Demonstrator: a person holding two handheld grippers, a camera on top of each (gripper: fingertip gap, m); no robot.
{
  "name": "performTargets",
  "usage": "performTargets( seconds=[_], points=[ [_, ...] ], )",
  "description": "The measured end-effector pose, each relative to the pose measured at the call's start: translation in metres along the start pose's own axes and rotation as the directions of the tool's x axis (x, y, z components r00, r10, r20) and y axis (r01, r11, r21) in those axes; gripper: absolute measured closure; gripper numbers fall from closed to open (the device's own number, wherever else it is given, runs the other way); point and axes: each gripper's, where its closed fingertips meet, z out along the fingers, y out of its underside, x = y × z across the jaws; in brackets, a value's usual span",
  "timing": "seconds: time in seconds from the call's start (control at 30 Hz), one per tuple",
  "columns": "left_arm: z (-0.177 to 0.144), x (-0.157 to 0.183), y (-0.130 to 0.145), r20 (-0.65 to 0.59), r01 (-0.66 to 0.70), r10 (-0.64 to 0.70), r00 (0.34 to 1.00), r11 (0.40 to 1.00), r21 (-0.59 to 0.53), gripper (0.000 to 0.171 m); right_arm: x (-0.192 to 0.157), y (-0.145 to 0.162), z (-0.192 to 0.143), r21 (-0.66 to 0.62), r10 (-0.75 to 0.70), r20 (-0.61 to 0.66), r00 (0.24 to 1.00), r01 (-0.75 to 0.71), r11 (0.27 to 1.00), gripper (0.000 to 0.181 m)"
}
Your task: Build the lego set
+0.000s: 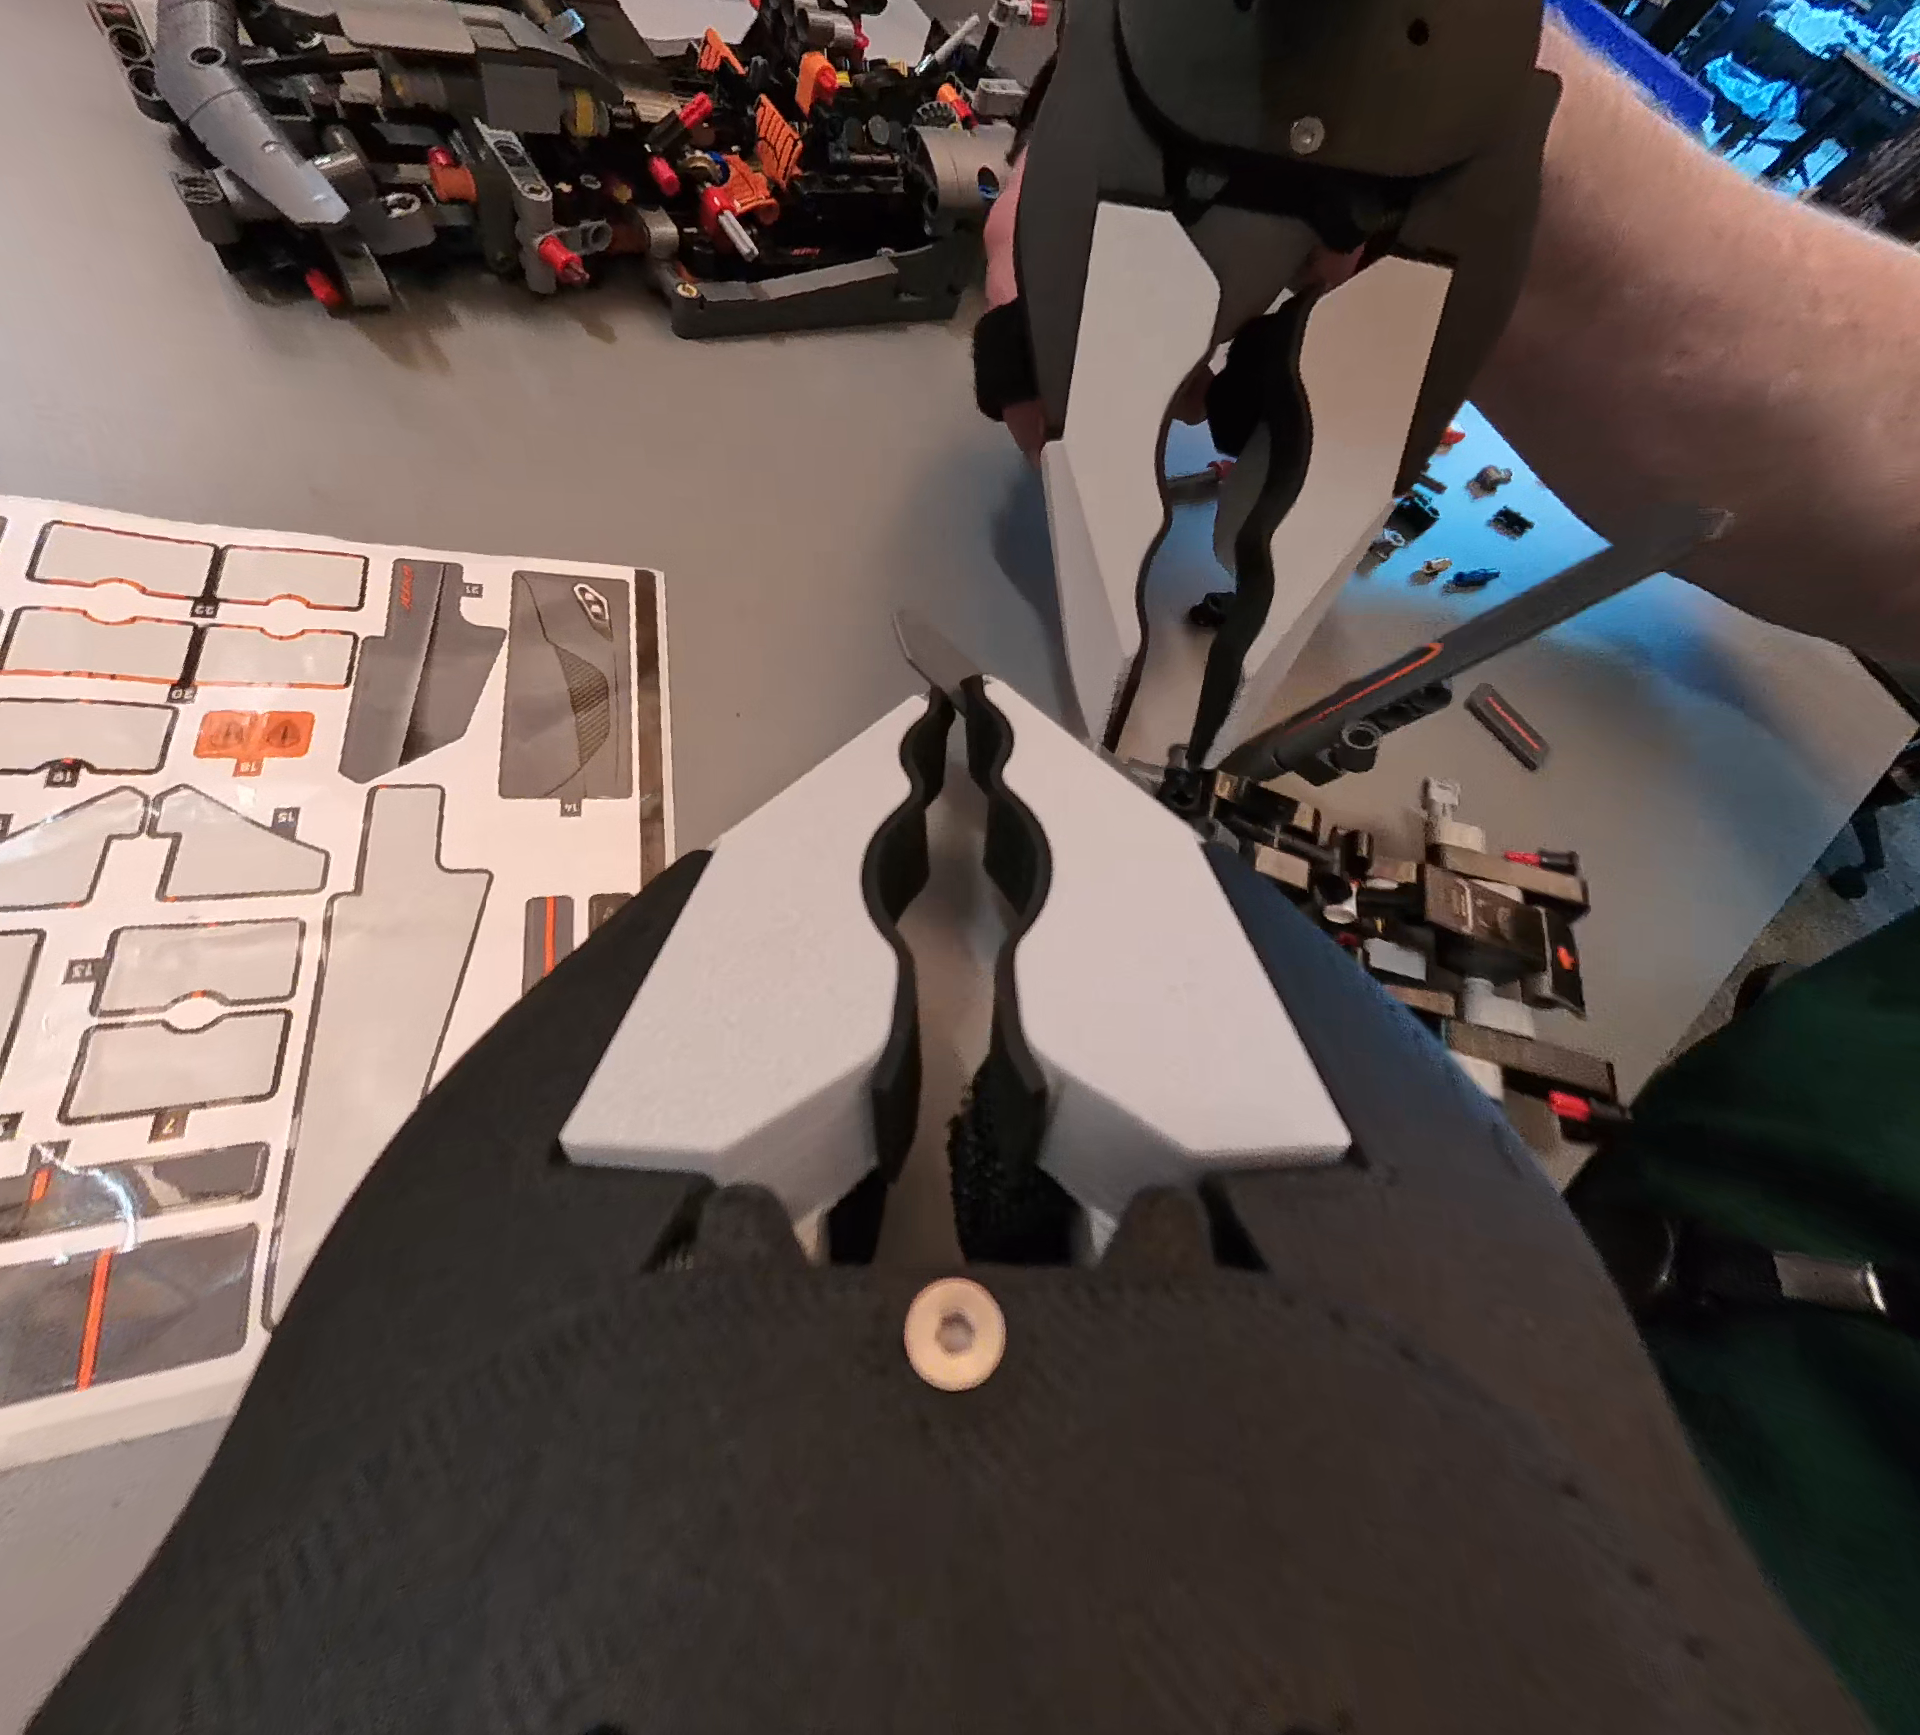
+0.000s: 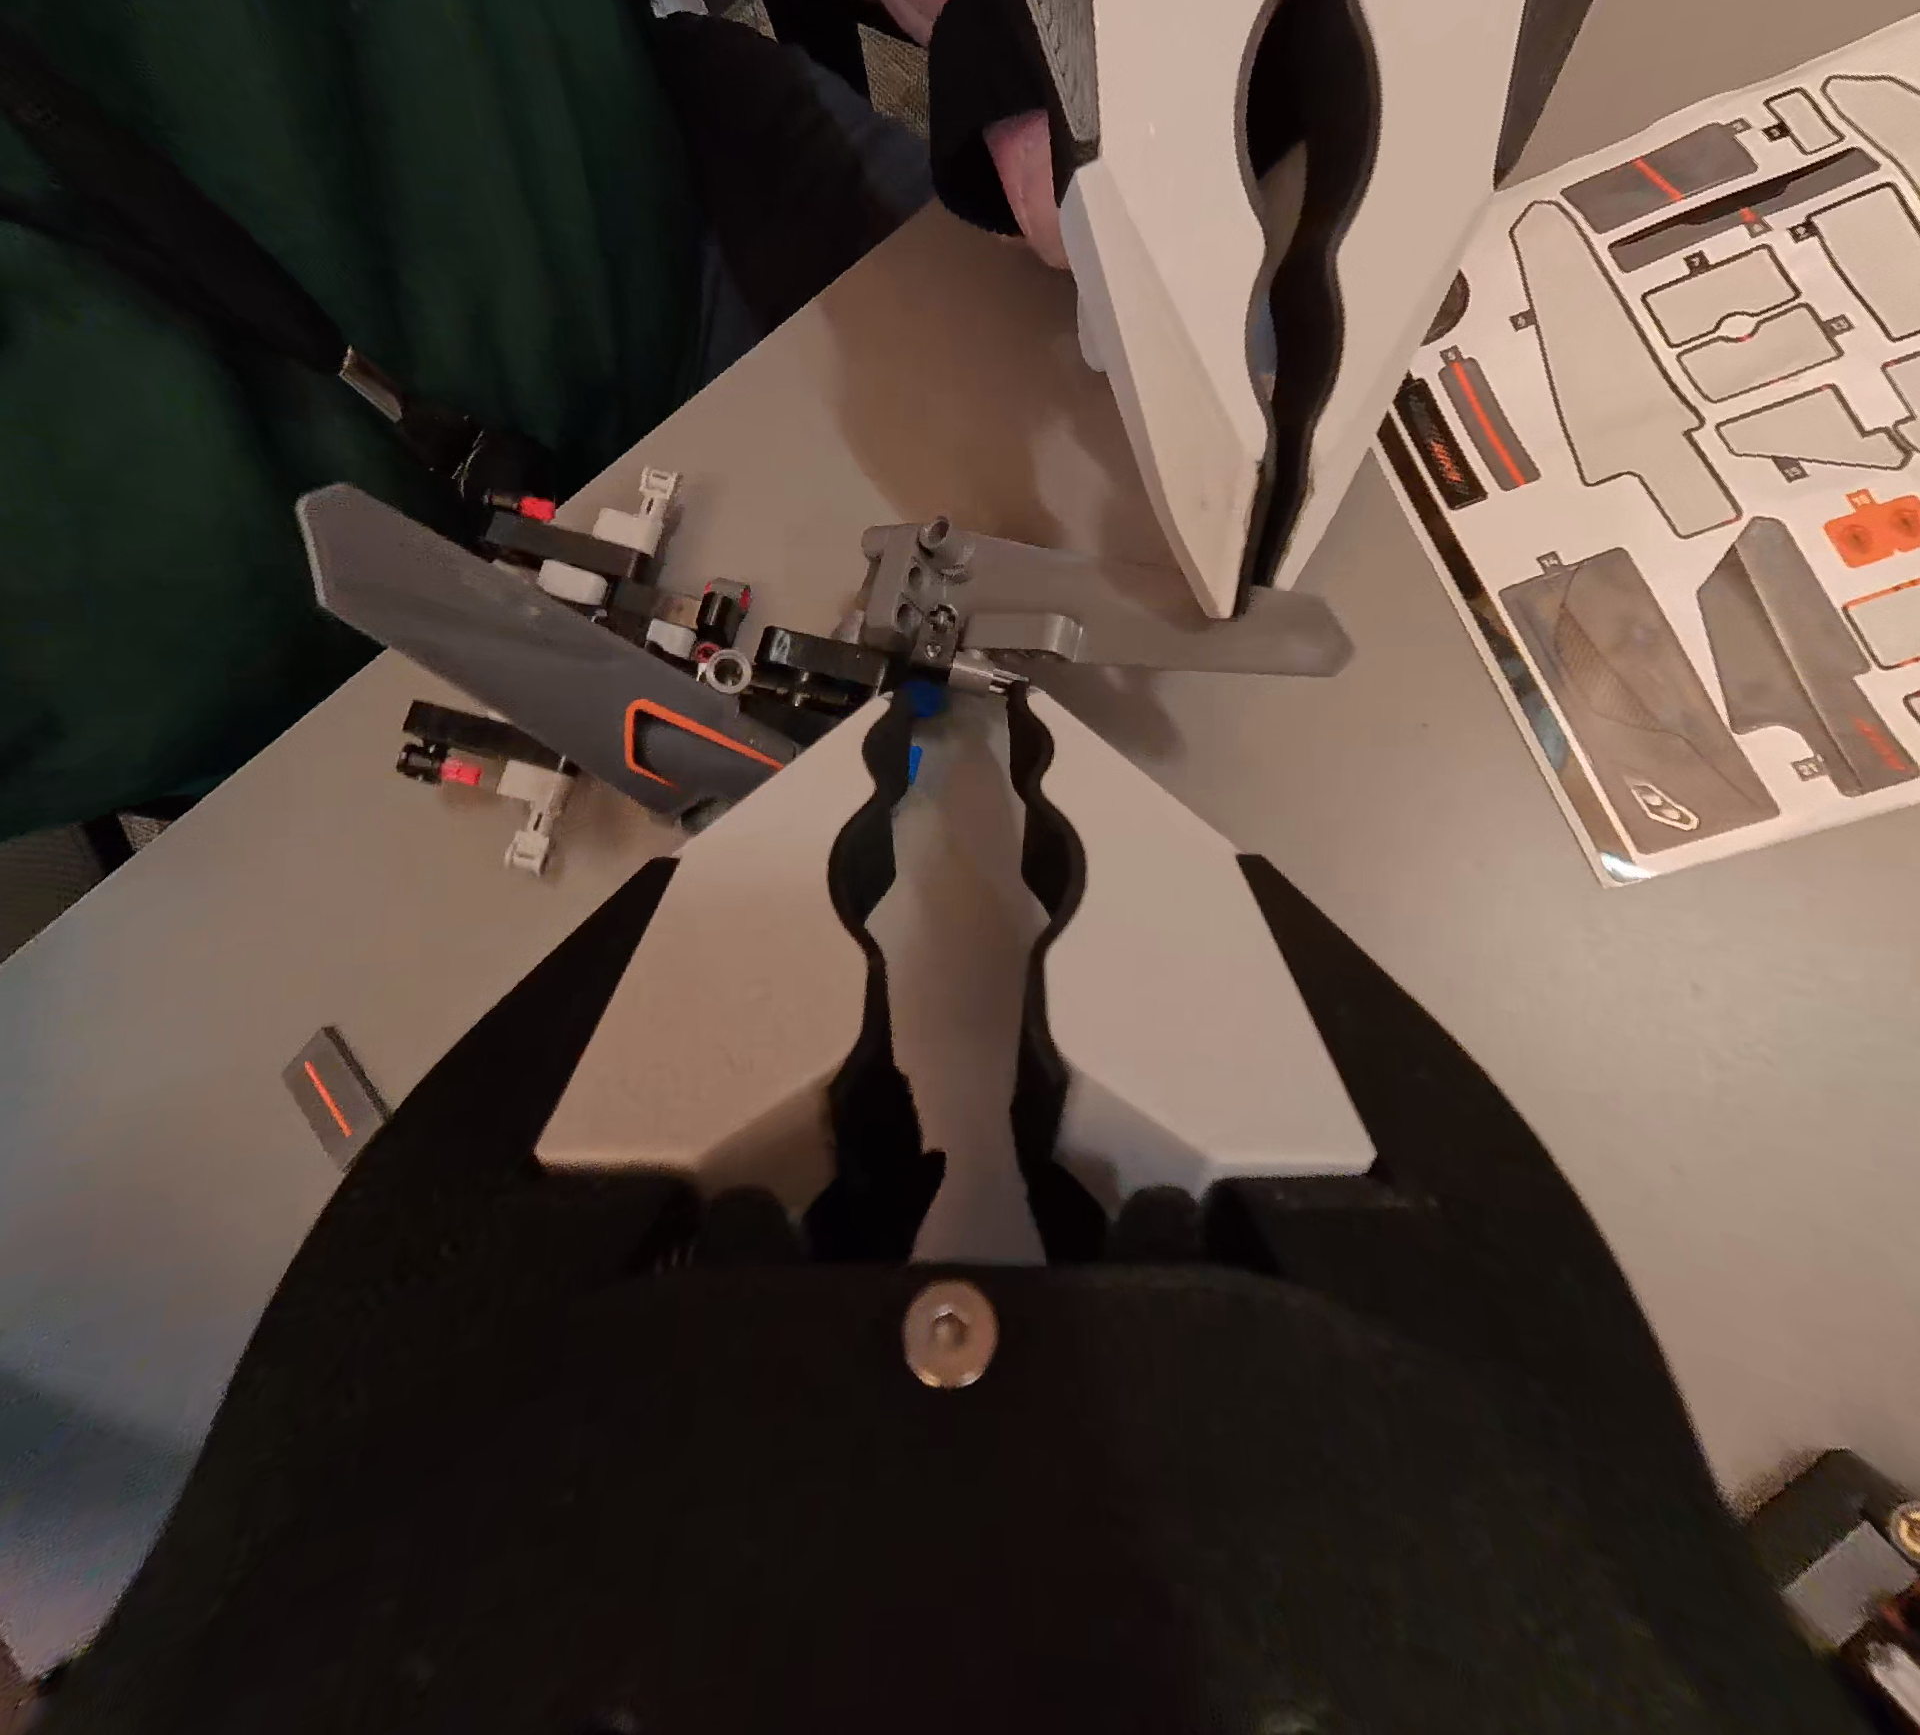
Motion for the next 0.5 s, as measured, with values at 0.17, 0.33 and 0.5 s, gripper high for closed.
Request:
performTargets(
  seconds=[0.17,0.33,0.5],
  points=[
    [0.0023,0.0015,-0.0009,0.006,-0.008,0.008,1.0,1.0,0.002,0.171,-0.0016,-0.0037,0.0046,0.021,-0.008,-0.015,1.0,0.009,1.0,0.165],
    [0.0048,0.002,-0.001,0.013,-0.012,0.012,1.0,1.0,-0.004,0.171,-0.0001,-0.0072,0.0091,0.034,-0.012,-0.046,0.999,0.013,0.999,0.168],
    [0.0086,0.0021,-0.0035,0.017,-0.01,0.01,1.0,1.0,0.001,0.171,0.0034,-0.0088,0.0098,0.038,-0.002,-0.095,0.995,0.006,0.999,0.17]
  ],
)
